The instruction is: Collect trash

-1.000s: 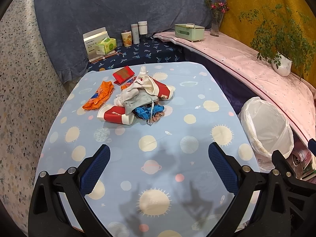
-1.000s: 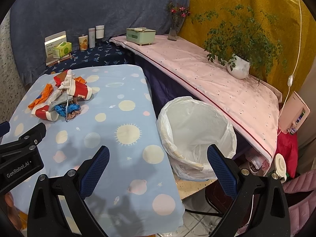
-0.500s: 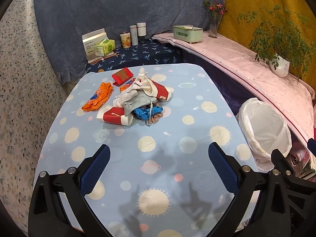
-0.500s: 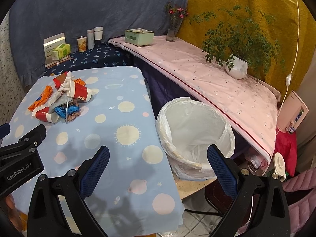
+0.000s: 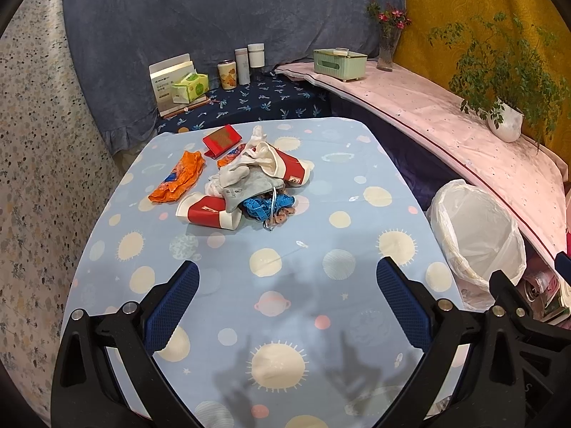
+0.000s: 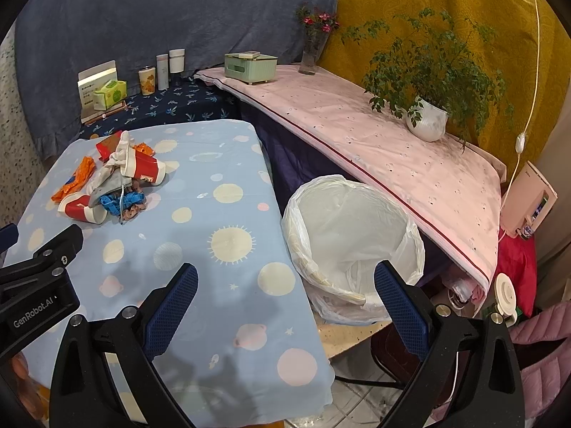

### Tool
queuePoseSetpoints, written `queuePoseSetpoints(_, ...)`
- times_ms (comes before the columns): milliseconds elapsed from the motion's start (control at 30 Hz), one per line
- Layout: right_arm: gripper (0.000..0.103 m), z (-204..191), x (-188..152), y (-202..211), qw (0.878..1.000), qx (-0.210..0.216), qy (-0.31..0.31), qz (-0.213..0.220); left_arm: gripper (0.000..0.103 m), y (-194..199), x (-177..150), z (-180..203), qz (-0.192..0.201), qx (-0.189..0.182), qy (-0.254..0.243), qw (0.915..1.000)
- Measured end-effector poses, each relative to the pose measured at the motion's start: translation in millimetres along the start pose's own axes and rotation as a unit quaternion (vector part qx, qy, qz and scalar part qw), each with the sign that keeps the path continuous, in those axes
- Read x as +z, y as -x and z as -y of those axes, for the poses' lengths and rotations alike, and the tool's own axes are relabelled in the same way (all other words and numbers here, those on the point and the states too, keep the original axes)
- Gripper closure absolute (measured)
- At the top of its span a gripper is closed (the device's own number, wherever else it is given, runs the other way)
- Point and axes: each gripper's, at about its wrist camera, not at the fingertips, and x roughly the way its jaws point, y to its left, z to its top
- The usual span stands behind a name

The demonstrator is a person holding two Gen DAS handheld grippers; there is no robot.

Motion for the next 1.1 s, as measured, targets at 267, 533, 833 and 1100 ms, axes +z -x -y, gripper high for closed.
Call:
queuePoseSetpoints(267, 0.008, -1.9, 1.2, 1.4, 1.0, -0.002, 0.001, 0.0, 0.008, 1.4, 1.1, 0.6, 0.002, 0.001, -0.001, 1.0)
queuePoseSetpoints(533, 0.008, -2.8, 1.9, 1.9, 1.0, -0.003, 0.0, 0.001, 0.008, 2.3, 0.0, 0.4, 0.005, 0.002, 0.0, 1.0)
queuePoseSetpoints(833, 0.008, -4.3, 3.3, 2.7, 1.0, -0.003, 0.001, 0.002, 0.008, 1.3, -0.4, -1.8, 0.004, 0.0, 0.001, 1.0)
queuePoseSetpoints(1100, 0.008, -4.7, 3.7, 2.6, 1.0, -0.003, 0.002, 0.001, 0.008, 0.9, 0.1, -2.4, 0.004, 0.0, 0.003, 1.0)
